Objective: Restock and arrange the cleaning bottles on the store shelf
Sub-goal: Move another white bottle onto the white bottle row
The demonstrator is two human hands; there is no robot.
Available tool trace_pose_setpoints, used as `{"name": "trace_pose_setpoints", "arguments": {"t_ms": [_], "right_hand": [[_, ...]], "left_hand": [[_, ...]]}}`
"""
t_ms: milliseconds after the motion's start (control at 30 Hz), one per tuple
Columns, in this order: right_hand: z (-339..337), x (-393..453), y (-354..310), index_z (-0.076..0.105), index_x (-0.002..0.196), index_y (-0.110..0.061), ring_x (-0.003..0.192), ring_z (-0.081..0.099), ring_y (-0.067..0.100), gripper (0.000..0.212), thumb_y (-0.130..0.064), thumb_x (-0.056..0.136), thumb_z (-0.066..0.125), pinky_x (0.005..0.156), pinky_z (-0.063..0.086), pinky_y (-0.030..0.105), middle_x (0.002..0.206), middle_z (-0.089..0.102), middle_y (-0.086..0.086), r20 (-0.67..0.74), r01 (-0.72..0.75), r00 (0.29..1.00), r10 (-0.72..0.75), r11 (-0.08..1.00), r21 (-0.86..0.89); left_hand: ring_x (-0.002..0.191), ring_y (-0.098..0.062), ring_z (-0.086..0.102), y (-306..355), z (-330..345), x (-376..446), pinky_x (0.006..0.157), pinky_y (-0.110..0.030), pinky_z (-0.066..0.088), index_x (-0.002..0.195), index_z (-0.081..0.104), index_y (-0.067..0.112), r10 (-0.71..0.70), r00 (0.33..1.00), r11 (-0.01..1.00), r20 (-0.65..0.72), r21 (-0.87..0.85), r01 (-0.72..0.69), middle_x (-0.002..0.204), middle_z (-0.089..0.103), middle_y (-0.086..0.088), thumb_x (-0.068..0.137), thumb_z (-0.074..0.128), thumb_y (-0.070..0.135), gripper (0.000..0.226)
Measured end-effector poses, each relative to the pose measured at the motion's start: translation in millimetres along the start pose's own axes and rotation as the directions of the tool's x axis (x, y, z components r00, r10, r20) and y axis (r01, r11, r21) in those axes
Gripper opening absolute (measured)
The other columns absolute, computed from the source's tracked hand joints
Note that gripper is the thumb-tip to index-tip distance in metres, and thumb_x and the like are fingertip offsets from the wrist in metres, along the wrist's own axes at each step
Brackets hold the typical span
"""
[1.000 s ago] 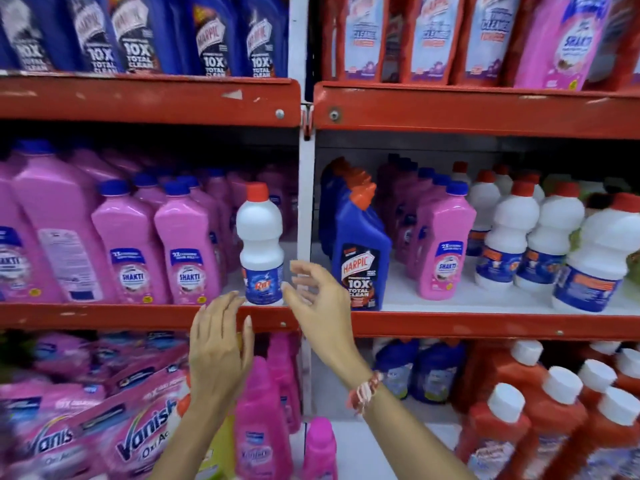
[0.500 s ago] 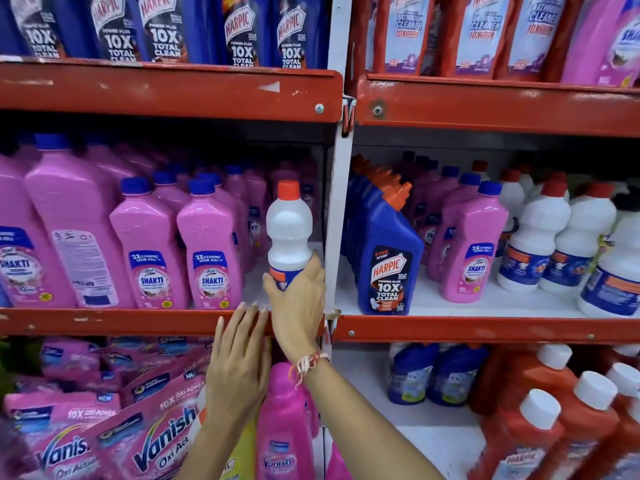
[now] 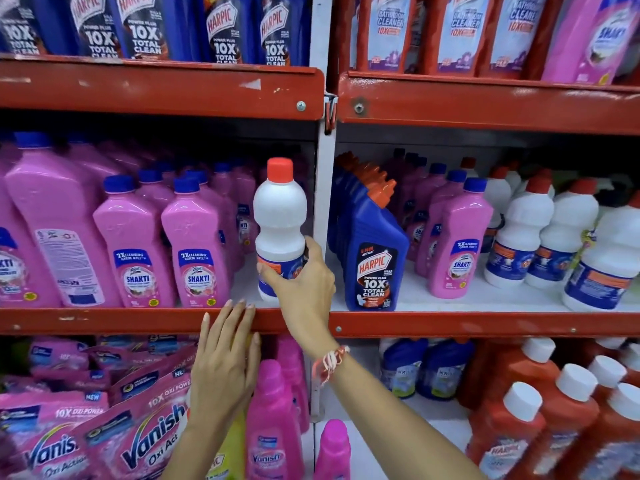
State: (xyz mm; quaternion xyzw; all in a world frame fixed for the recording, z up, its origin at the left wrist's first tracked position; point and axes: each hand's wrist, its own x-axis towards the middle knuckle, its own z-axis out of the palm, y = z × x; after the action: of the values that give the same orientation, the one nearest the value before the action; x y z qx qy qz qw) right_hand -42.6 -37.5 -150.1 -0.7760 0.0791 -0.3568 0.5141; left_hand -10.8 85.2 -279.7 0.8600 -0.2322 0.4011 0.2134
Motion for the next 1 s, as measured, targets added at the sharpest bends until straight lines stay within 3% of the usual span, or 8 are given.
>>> {"name": "trace_pose_setpoints", "arguments": {"t_ms": [167, 433, 533, 633, 700, 800, 933, 1000], "right_hand": [[-38.9, 0.9, -1.1, 0.059, 0.119, -0.024, 0.094, 0.069, 0.012, 0.062, -0.033, 0.063, 0.084, 0.084, 0.058, 0.036, 0.105, 0.073, -0.006, 0.065, 0.009, 0.998, -0.014, 0.998, 0.068], [-151.0, 12.1, 22.0, 0.065, 0.11, -0.024, 0.086, 0.071, 0.005, 0.059, -0.028, 0.056, 0.087, 0.078, 0.061, 0.031, 0.094, 0.074, -0.012, 0.085, 0.074, 0.993, -0.081, 0.994, 0.076], [-195.9, 24.0, 38.9, 0.063, 0.112, -0.026, 0.084, 0.068, -0.006, 0.062, -0.024, 0.055, 0.089, 0.074, 0.057, 0.016, 0.092, 0.069, -0.018, 0.075, 0.074, 0.994, -0.079, 0.995, 0.069], [-240.4, 37.2, 58.2, 0.059, 0.099, -0.039, 0.076, 0.063, -0.019, 0.055, -0.023, 0.057, 0.089, 0.069, 0.05, 0.003, 0.087, 0.062, -0.032, 0.056, 0.095, 0.994, -0.097, 0.995, 0.037], [-267.8, 45.6, 71.6, 0.056, 0.094, -0.043, 0.08, 0.063, -0.017, 0.054, -0.022, 0.057, 0.089, 0.07, 0.05, 0.004, 0.089, 0.064, -0.03, 0.025, 0.088, 0.996, -0.089, 0.996, 0.026], [-303.5, 56.3, 93.1, 0.058, 0.105, -0.037, 0.087, 0.064, -0.014, 0.06, -0.021, 0.056, 0.089, 0.071, 0.05, 0.003, 0.096, 0.067, -0.023, -0.002, 0.066, 0.998, -0.066, 0.998, 0.011], [-341.3, 69.9, 118.5, 0.056, 0.103, -0.038, 0.082, 0.061, -0.024, 0.059, -0.017, 0.059, 0.089, 0.069, 0.05, 0.001, 0.093, 0.063, -0.03, -0.044, 0.061, 0.997, -0.061, 0.998, -0.006], [-353.8, 77.3, 128.9, 0.057, 0.107, -0.035, 0.086, 0.064, -0.016, 0.061, -0.02, 0.058, 0.089, 0.073, 0.054, 0.008, 0.095, 0.065, -0.025, -0.065, 0.061, 0.996, -0.063, 0.998, -0.034]], "left_hand": [[0.13, -0.025, 0.052, 19.4, -6.5, -2.2, 0.119, -0.044, 0.027, 0.127, 0.062, 0.005, -0.017, 1.0, 1.0, 0.001, -0.019, 0.017, 0.134, 0.061, -0.013, 0.099, 0.036, 0.029, 0.046], [0.119, -0.027, 0.06, 99.7, -1.8, 11.1, 0.109, -0.05, 0.043, 0.116, 0.068, 0.003, 0.049, 0.986, 0.991, -0.159, -0.112, -0.067, 0.124, 0.066, -0.011, 0.098, 0.044, 0.018, 0.033], [0.115, -0.026, 0.061, 137.7, 16.7, 20.3, 0.108, -0.047, 0.043, 0.114, 0.068, 0.004, 0.088, 0.981, 0.984, -0.175, -0.135, -0.113, 0.122, 0.067, -0.01, 0.097, 0.045, 0.016, 0.031], [0.112, -0.024, 0.063, 180.2, 38.5, 31.1, 0.102, -0.048, 0.048, 0.114, 0.068, 0.005, 0.141, 0.977, 0.968, -0.163, -0.186, -0.171, 0.12, 0.068, -0.008, 0.096, 0.047, 0.017, 0.031], [0.11, -0.022, 0.062, 209.1, 55.0, 37.2, 0.101, -0.043, 0.048, 0.113, 0.069, 0.005, 0.176, 0.971, 0.954, -0.159, -0.217, -0.208, 0.117, 0.069, -0.006, 0.095, 0.05, 0.015, 0.028], [0.106, -0.019, 0.061, 246.6, 77.3, 46.2, 0.102, -0.034, 0.047, 0.108, 0.07, 0.006, 0.212, 0.965, 0.934, -0.152, -0.26, -0.246, 0.111, 0.07, -0.004, 0.095, 0.051, 0.015, 0.024], [0.106, -0.02, 0.062, 282.9, 102.4, 58.7, 0.1, -0.031, 0.046, 0.107, 0.069, 0.006, 0.249, 0.962, 0.914, -0.115, -0.3, -0.272, 0.108, 0.07, -0.004, 0.095, 0.051, 0.015, 0.024], [0.107, -0.018, 0.062, 295.2, 114.3, 61.3, 0.1, -0.029, 0.046, 0.108, 0.069, 0.008, 0.258, 0.961, 0.914, -0.099, -0.297, -0.276, 0.11, 0.07, -0.003, 0.096, 0.049, 0.017, 0.025]]}}
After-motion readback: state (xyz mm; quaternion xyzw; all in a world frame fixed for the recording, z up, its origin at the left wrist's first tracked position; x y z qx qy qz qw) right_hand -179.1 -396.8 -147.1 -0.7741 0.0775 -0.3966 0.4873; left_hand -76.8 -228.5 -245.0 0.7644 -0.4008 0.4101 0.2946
